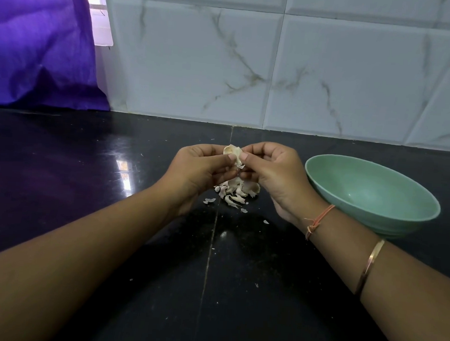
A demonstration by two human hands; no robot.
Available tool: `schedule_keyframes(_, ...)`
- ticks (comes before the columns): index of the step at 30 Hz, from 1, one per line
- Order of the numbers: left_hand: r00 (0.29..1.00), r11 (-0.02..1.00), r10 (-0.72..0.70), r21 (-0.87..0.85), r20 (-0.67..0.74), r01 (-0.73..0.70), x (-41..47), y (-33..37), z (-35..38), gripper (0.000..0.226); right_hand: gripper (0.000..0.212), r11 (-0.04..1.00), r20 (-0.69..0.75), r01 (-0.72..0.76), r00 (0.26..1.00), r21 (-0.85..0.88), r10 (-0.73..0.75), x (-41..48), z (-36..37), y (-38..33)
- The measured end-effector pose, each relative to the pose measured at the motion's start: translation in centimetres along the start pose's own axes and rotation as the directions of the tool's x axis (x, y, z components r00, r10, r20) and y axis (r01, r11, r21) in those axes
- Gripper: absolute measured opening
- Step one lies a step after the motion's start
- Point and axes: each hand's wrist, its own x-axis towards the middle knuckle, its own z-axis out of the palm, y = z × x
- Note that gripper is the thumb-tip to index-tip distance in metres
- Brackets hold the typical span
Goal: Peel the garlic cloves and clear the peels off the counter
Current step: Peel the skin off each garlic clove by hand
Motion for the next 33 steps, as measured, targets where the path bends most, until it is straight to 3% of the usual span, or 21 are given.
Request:
schedule_keyframes(8, 1.000, 1.000, 0.000, 0.031, -0.020, 0.001, 0.02, -0.10, 0.00, 0.005, 0.007, 0.996, 0.036, -0.056, 0.998, 0.064, 0.054, 0.04, -0.10, 0.29)
schedule_keyframes(18, 0.999, 0.999, -0.007, 0.040, -0.045, 0.009, 0.34, -0.26, -0.27, 0.003, 0.014, 0.974, 0.058, 0.162, 0.986, -0.158, -0.155, -0.73, 0.30, -0.24)
schedule_keyframes(25, 0.996, 0.998, -0.027, 0.051, -0.081, 0.031, 0.25, -0.18, -0.37, 0.014, 0.013, 0.993, 0.035, 0.090, 0.996, -0.079, -0.087, -0.61, 0.11, -0.11)
schedule_keyframes(33, 0.995, 0.999, -0.053, 0.008, -0.083, 0.054, 0.41, -0.26, -0.34, 0.004, 0.015, 1.000, -0.002, 0.010, 1.000, 0.006, -0.010, -0.12, -0.11, 0.08)
